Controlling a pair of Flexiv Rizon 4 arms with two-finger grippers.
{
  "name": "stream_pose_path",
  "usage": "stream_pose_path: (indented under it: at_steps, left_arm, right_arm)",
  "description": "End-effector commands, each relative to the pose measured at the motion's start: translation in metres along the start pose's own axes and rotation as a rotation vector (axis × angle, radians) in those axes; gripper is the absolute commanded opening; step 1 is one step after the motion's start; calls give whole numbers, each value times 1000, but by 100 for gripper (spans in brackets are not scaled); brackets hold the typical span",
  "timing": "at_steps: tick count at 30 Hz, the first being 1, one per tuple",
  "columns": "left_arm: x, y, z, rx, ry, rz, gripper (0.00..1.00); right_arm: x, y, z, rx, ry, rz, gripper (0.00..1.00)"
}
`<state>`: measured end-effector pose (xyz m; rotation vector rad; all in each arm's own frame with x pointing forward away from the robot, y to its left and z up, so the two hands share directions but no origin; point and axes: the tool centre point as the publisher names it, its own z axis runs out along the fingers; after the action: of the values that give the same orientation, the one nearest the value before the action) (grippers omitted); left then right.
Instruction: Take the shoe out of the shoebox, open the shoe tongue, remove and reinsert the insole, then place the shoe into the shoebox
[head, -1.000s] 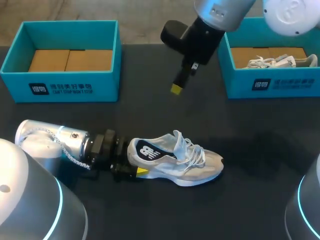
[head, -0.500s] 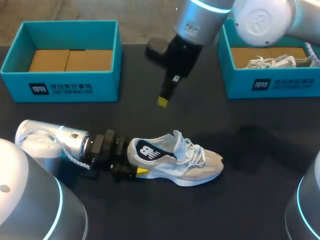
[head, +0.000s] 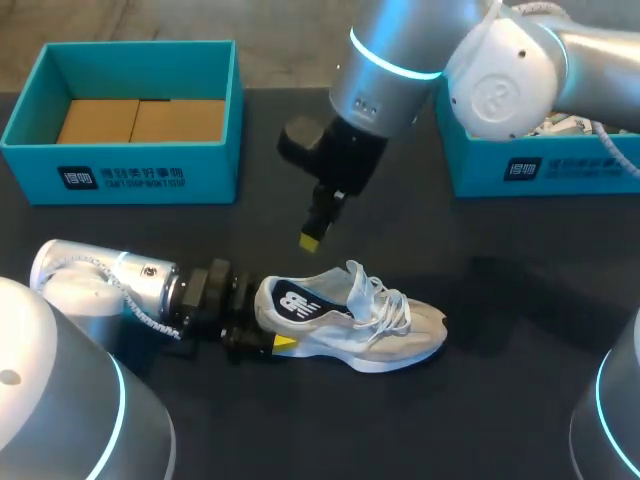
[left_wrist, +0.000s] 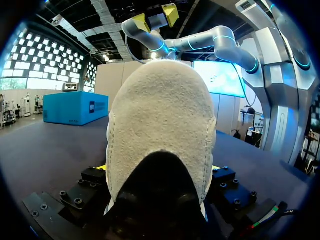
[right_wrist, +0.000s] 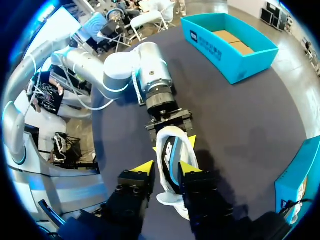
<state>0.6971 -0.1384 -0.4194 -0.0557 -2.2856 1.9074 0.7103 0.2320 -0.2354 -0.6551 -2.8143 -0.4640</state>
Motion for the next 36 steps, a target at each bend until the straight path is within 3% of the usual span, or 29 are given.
stream_pose_path:
  at_steps: [1, 3, 5, 11, 19, 22, 28, 36]
  left_arm:
    - [-4, 4, 2, -3, -1, -1, 0]
    - [-4, 4, 2, -3, -1, -1, 0]
    - [-4, 4, 2, -3, -1, -1, 0]
    - [-4, 4, 2, -3, -1, -1, 0]
    - [-4, 4, 2, -3, -1, -1, 0]
    - [-4, 4, 2, -3, -1, -1, 0]
    - [-4, 4, 2, -3, -1, -1, 0]
    - [-4, 4, 2, -3, -1, -1, 0]
  right_arm:
    - [-1, 1, 11, -16, 16, 2, 22]
    - [-1, 1, 11, -16, 16, 2, 21]
    - [-1, 1, 11, -16, 16, 2, 14]
    - [-1, 1, 11, -16, 16, 2, 25]
    - [-1, 1, 11, -16, 16, 2, 7]
    - [-3, 4, 21, -12, 27, -2, 11]
    - [-4, 6, 38, 19, 45, 15, 30]
    - [0, 5, 52, 32, 41, 41, 32]
